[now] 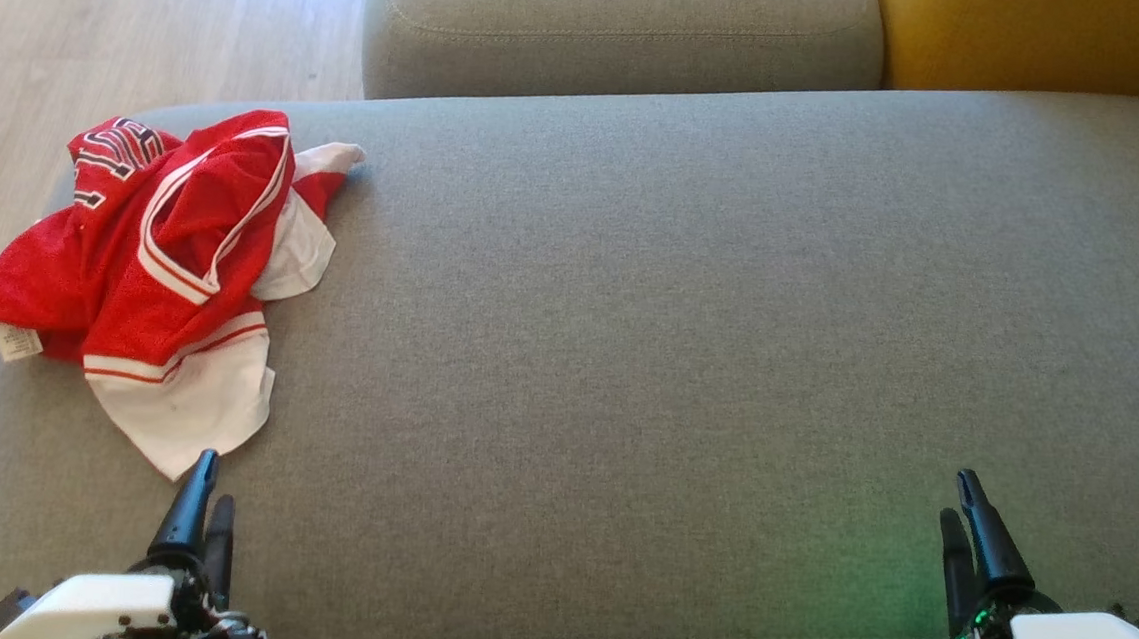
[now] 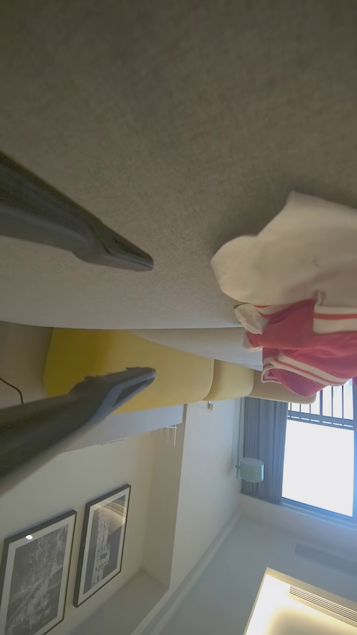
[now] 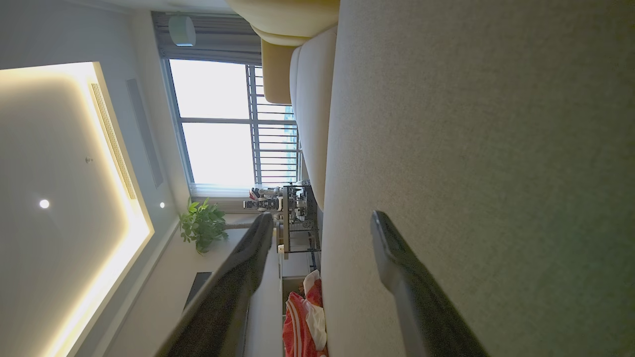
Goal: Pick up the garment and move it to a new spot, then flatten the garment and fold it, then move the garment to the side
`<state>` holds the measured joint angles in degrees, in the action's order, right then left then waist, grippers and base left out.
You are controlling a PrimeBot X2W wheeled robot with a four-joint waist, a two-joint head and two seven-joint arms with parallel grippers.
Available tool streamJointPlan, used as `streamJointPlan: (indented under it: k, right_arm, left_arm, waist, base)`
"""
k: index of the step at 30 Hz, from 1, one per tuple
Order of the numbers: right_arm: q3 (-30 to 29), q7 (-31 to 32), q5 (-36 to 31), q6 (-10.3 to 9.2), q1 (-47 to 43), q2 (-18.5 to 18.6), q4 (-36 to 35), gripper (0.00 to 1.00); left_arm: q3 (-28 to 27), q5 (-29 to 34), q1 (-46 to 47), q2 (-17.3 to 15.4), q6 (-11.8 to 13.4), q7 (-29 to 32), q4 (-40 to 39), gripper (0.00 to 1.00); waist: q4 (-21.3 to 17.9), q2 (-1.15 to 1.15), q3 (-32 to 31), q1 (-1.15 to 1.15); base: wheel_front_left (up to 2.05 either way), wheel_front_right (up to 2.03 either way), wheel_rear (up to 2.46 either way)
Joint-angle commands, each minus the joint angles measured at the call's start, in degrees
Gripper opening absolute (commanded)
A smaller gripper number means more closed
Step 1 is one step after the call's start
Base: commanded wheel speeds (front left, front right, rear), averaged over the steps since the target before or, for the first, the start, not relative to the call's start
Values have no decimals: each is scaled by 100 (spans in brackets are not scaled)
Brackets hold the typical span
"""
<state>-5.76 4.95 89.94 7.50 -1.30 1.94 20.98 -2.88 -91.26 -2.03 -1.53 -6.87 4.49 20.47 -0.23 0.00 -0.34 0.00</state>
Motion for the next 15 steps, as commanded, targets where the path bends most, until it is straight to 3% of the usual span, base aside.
streamJointPlan:
  k: [1, 15]
  right_arm:
    - [31, -72, -137, 0, 220, 13, -238, 100]
    - [297, -309, -1541, 0, 198, 23, -508, 100]
  left_arm:
    - [-9, 126, 236, -57, -21, -42, -236, 100]
    - [27, 1333, 185, -57, 68, -277, -596, 100]
  waist:
    - [-4, 0, -5, 0]
    - [-71, 0, -33, 0]
  base:
    - [0, 0, 0]
    - [0, 0, 0]
